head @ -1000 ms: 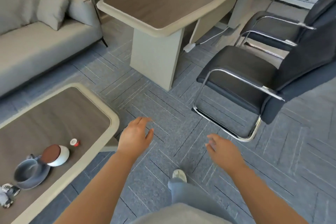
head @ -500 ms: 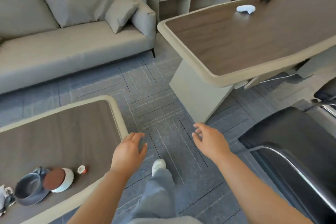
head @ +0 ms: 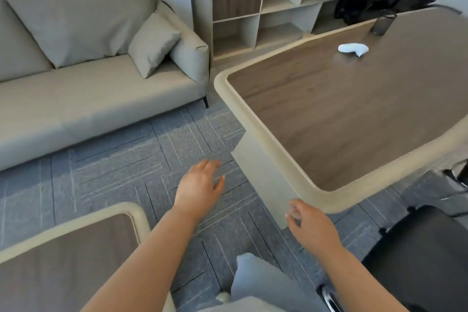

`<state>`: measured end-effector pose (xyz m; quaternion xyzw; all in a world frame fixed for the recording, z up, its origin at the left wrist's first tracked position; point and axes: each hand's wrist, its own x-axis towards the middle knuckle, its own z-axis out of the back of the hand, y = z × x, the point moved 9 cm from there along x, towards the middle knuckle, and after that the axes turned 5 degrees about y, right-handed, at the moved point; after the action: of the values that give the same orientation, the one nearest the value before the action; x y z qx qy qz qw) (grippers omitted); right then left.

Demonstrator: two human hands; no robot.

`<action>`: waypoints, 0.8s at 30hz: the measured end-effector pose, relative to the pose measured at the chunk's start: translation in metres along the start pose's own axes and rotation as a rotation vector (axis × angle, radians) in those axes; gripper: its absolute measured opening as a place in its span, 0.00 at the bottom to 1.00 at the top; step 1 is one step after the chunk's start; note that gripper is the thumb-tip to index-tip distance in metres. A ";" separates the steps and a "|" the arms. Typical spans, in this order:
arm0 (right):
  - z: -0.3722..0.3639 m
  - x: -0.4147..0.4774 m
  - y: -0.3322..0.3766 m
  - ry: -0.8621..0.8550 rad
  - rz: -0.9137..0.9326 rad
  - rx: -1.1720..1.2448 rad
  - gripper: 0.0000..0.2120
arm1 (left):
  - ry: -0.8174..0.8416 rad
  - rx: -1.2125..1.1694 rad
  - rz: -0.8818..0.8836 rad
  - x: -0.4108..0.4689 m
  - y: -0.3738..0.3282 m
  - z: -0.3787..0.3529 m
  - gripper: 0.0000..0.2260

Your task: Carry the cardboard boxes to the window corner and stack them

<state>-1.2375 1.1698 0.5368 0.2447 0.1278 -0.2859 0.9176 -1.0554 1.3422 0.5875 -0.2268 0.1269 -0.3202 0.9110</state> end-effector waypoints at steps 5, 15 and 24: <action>0.033 0.102 0.038 -0.037 0.086 -0.017 0.17 | -0.021 -0.023 0.011 0.082 0.026 0.015 0.16; 0.088 0.318 0.188 0.044 0.364 -0.053 0.16 | -0.099 -0.023 0.353 0.176 0.148 0.079 0.16; 0.089 0.461 0.331 0.043 0.482 -0.049 0.16 | -0.149 -0.033 0.501 0.258 0.276 0.134 0.17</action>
<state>-0.6639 1.1473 0.5638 0.2517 0.0921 -0.0501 0.9621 -0.6630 1.4127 0.5443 -0.2261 0.1168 -0.0649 0.9649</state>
